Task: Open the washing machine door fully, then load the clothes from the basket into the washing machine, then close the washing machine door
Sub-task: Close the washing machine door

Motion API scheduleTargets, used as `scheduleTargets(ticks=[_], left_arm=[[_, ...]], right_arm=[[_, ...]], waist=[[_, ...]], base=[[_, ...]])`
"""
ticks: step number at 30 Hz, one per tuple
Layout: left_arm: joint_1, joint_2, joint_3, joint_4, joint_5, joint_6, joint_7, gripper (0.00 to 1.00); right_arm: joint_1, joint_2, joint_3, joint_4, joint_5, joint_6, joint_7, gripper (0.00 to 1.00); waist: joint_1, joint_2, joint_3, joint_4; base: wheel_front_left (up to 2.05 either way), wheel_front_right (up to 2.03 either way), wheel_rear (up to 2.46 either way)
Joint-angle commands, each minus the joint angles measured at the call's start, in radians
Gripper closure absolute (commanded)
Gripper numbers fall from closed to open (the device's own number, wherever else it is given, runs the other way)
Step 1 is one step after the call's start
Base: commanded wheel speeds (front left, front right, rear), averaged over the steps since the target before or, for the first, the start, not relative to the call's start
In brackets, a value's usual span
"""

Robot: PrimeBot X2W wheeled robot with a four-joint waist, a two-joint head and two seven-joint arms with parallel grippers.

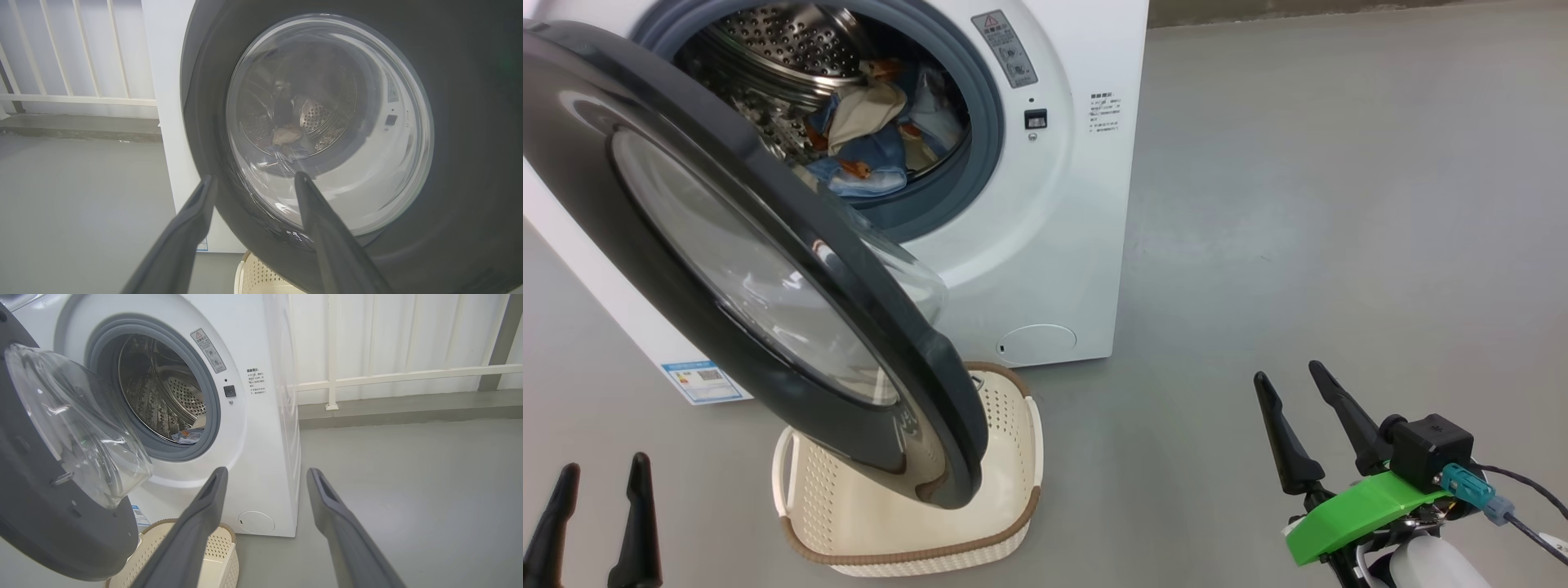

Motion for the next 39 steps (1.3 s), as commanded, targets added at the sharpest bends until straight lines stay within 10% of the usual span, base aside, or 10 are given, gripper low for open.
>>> scheduleTargets(ticks=[1, 28, 29, 31, 32, 39], left_arm=[[-0.029, 0.025, 0.041, -0.024, 0.012, -0.003, -0.007, 0.0], [-0.019, -0.004, 0.038, -0.01, 0.019, -0.003, -0.007, 0.0], [-0.02, -0.005, 0.036, -0.01, 0.017, -0.003, -0.007, 0.0], [-0.02, -0.007, 0.032, -0.01, 0.015, -0.003, -0.007, 0.0], [-0.02, -0.008, 0.031, -0.009, 0.013, -0.003, -0.007, 0.0], [-0.021, -0.013, 0.03, 0.001, 0.004, -0.003, -0.007, 0.0]], right_arm=[[-0.021, -0.003, 0.015, -0.029, -0.005, 0.005, -0.012, 0.0], [-0.03, -0.009, 0.025, -0.047, -0.021, 0.005, -0.012, 0.0], [-0.033, -0.009, 0.027, -0.056, -0.025, 0.005, -0.012, 0.13], [-0.037, -0.007, 0.027, -0.081, -0.031, 0.005, -0.012, 0.85], [-0.038, -0.006, 0.029, -0.092, -0.034, 0.005, -0.012, 1.0], [-0.068, 0.017, 0.083, -0.216, -0.035, 0.005, -0.012, 1.0]], waist=[[0.0, 0.0, 0.0, 0.0], [0.0, 0.0, -0.013, 0.013], [0.0, 0.0, -0.014, 0.018], [0.0, 0.0, -0.016, 0.029], [0.0, 0.0, -0.017, 0.035], [0.0, 0.0, -0.028, 0.094]], base=[[0.0, 0.0, 0.0], [0.0, 0.0, 0.0], [0.0, 0.0, 0.0], [0.0, 0.0, 0.0], [0.0, 0.0, 0.0], [0.0, 0.0, 0.0]])
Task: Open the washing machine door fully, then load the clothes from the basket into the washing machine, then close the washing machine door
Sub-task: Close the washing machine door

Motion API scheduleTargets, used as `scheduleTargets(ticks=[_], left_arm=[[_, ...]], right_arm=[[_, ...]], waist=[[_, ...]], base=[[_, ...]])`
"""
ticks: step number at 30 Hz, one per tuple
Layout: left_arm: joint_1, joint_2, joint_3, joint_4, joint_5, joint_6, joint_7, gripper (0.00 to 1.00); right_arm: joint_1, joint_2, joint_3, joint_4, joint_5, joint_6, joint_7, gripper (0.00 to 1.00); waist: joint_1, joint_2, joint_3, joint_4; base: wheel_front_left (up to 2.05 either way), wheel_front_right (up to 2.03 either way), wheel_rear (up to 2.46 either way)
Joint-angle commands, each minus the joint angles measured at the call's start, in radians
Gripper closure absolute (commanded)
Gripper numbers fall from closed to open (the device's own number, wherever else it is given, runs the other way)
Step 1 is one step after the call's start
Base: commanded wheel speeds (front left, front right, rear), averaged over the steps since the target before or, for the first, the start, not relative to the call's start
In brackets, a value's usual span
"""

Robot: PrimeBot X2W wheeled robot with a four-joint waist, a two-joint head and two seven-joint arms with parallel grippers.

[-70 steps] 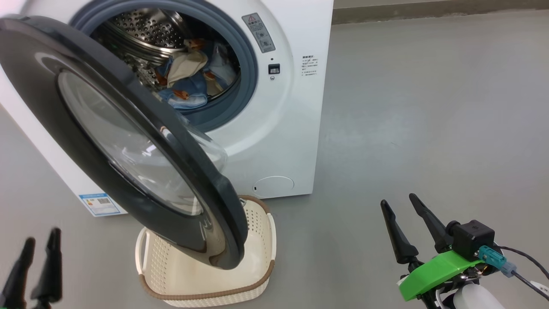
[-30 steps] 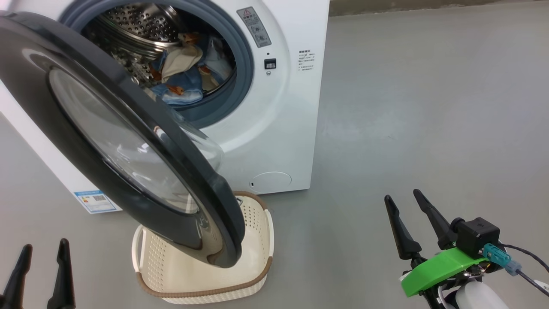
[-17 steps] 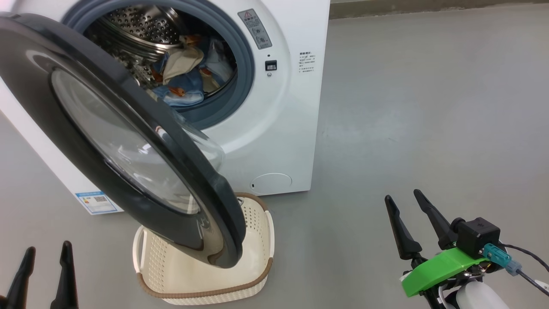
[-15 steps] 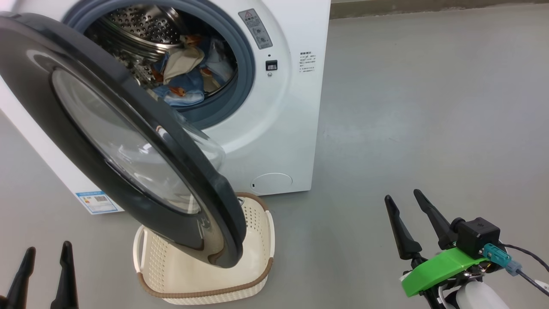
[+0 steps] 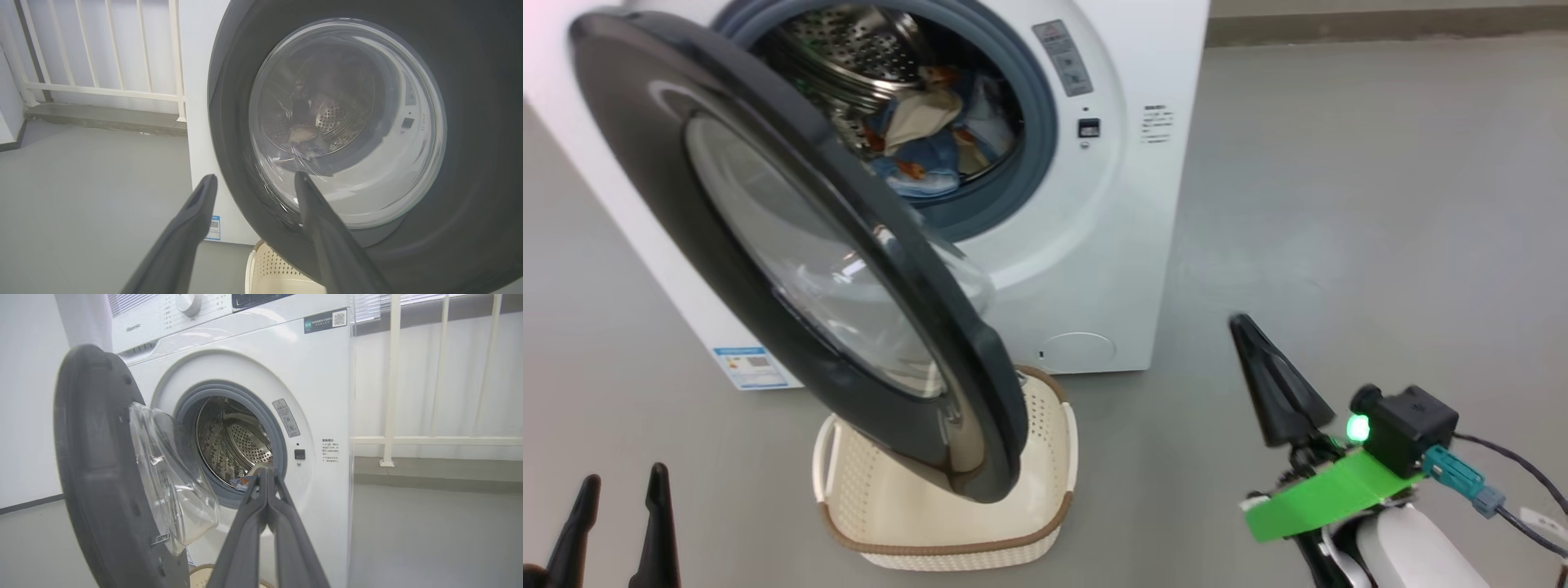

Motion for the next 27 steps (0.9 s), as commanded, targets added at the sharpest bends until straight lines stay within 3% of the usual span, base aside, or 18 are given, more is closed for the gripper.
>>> scheduleTargets(ticks=[1, 9, 16, 20, 27], left_arm=[[-0.028, 0.02, 0.037, -0.017, -0.004, -0.003, -0.007, 0.0], [-0.024, 0.016, 0.027, -0.015, -0.01, -0.003, -0.007, 0.0], [-0.016, 0.012, 0.016, -0.015, -0.01, -0.003, -0.007, 0.0], [-0.011, 0.013, 0.01, -0.01, -0.01, -0.003, -0.007, 0.0], [-0.009, 0.011, 0.008, -0.008, -0.016, -0.003, -0.007, 0.0]], right_arm=[[-0.046, 0.006, 0.034, -0.051, -0.006, 0.004, -0.009, 1.0], [-0.091, 0.01, 0.163, -0.156, 0.009, 0.004, -0.009, 1.0], [-0.105, 0.003, 0.291, -0.178, 0.055, 0.004, -0.009, 1.0], [-0.107, -0.014, 0.354, -0.147, 0.084, 0.004, -0.009, 1.0], [-0.123, -0.036, 0.42, 0.008, 0.107, 0.004, -0.005, 1.0]], waist=[[0.0, -0.0001, -0.007, 0.032], [0.0, -0.0001, -0.022, 0.124], [0.0, -0.0001, -0.036, 0.209], [0.0, -0.0001, -0.043, 0.247], [0.0, -0.0001, -0.052, 0.291]], base=[[0.0, 0.0, 0.0], [0.0, 0.0, 0.0], [0.0, 0.0, 0.0], [0.0, 0.0, 0.0], [0.0, 0.0, 0.0]])
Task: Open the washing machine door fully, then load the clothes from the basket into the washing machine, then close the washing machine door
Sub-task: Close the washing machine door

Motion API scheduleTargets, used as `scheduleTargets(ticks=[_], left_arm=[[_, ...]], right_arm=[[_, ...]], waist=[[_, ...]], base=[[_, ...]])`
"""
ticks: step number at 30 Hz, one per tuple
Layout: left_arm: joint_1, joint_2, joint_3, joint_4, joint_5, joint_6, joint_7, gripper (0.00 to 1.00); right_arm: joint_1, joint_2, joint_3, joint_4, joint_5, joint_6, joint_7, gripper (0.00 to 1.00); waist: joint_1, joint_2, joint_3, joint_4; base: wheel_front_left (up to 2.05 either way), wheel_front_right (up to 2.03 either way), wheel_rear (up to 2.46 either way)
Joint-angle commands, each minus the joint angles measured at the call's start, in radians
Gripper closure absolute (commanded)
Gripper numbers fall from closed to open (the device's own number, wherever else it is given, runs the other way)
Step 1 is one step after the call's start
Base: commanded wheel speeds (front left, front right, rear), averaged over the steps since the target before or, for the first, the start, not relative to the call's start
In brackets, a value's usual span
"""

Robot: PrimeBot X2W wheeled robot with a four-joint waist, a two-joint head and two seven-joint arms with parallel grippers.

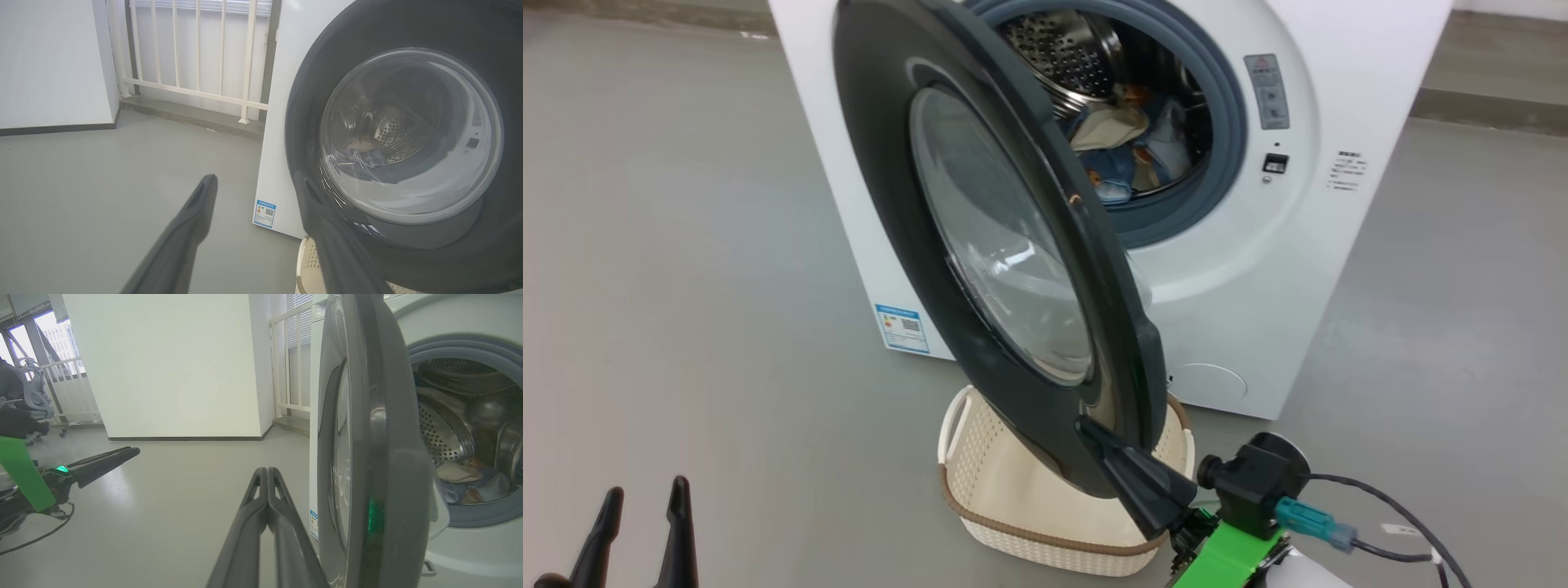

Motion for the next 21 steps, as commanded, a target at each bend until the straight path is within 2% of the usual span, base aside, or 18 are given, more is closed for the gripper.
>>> scheduleTargets(ticks=[1, 10, 21], left_arm=[[-0.021, 0.022, 0.037, -0.016, -0.007, -0.003, -0.007, 0.0], [-0.019, 0.026, 0.033, -0.017, -0.017, -0.003, -0.007, 0.0], [-0.035, 0.037, 0.032, -0.015, -0.035, -0.003, -0.007, 0.0]], right_arm=[[-0.04, 0.003, 0.02, 0.009, 0.012, 0.004, -0.003, 1.0], [-0.093, 0.008, 0.057, 0.204, 0.054, 0.004, -0.005, 1.0], [-0.151, 0.01, 0.039, 0.302, 0.059, 0.004, -0.009, 1.0]], waist=[[0.0, 0.0, -0.008, 0.019], [0.0, 0.0, -0.001, 0.037], [0.0, 0.0, 0.034, 0.041]], base=[[0.0, 0.0, 0.0], [0.0, 0.0, 0.0], [0.0, 0.0, 0.0]])
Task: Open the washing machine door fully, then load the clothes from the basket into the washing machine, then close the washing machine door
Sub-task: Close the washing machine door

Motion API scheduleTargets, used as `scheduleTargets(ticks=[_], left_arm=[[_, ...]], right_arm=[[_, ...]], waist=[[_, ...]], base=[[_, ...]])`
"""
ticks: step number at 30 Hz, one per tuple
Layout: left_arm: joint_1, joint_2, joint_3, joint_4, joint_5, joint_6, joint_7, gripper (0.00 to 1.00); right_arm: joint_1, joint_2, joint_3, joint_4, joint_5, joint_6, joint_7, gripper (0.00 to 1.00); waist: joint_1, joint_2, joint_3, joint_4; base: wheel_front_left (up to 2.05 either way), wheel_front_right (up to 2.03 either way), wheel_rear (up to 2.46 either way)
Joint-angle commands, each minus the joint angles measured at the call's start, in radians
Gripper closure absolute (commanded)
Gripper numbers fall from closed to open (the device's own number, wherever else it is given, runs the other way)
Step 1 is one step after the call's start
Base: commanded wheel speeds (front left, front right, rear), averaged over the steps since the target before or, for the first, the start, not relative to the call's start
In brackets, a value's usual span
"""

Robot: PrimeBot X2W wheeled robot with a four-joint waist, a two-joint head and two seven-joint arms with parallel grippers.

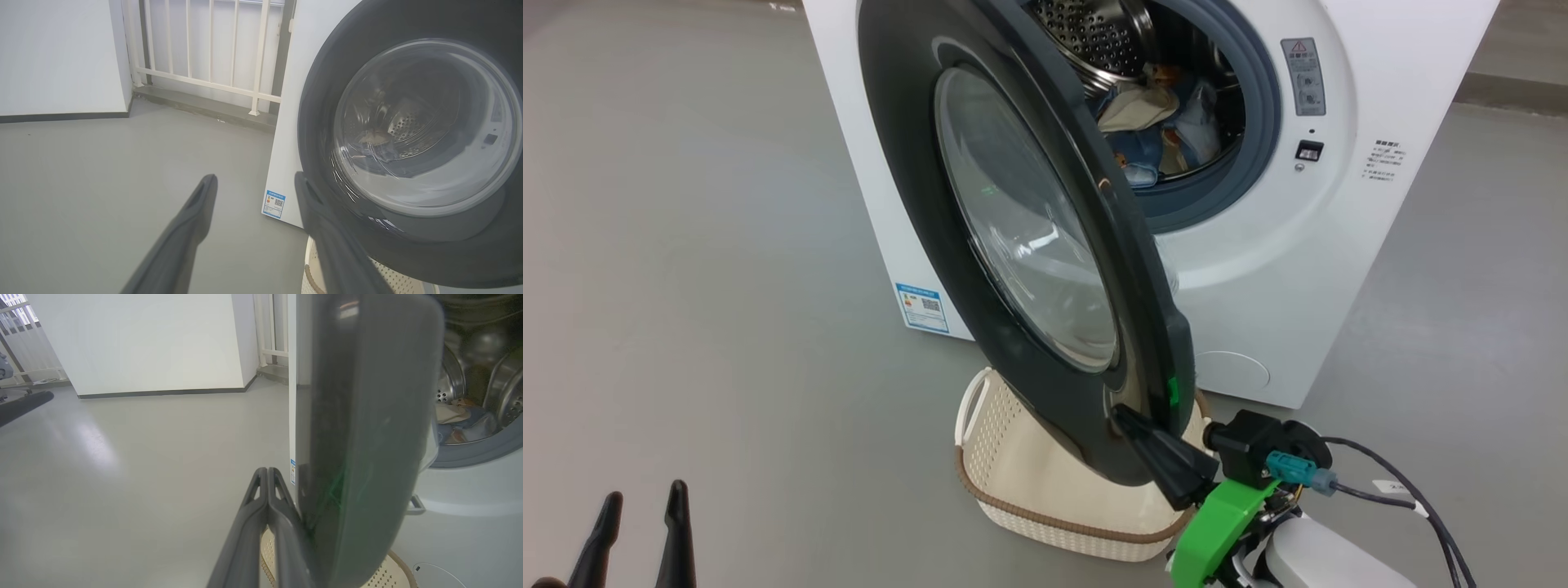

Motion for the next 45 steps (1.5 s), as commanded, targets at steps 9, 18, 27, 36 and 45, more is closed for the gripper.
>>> scheduleTargets(ticks=[9, 18, 27, 36, 45], left_arm=[[-0.064, 0.042, 0.036, -0.013, -0.034, -0.003, -0.007, 0.0], [-0.117, 0.079, 0.024, -0.021, -0.073, -0.003, -0.007, 0.0], [-0.179, 0.107, 0.006, -0.036, -0.116, -0.003, -0.007, 0.0], [-0.231, 0.133, -0.012, -0.053, -0.145, -0.003, -0.007, 0.0], [-0.29, 0.157, -0.015, -0.068, -0.173, -0.003, -0.007, 0.0]], right_arm=[[-0.053, -0.004, -0.092, 0.0, -0.04, 0.004, -0.01, 1.0], [-0.117, -0.002, -0.218, 0.012, -0.123, 0.004, -0.01, 1.0], [-0.239, 0.003, -0.327, 0.044, -0.222, 0.004, -0.01, 1.0], [-0.359, 0.01, -0.372, 0.084, -0.281, 0.004, -0.009, 1.0], [-0.539, 0.001, -0.446, 0.131, -0.338, 0.004, -0.006, 1.0]], waist=[[0.0, 0.0, 0.062, -0.012], [0.0, 0.0, 0.176, -0.022], [0.0, 0.0, 0.313, -0.042], [0.0, 0.0, 0.425, -0.052], [0.0, 0.0, 0.543, -0.062]], base=[[0.0, 0.0, 0.0], [0.0, 0.0, 0.0], [0.0, 0.0, 0.0], [0.0, 0.0, 0.0], [0.0, 0.0, 0.0]])
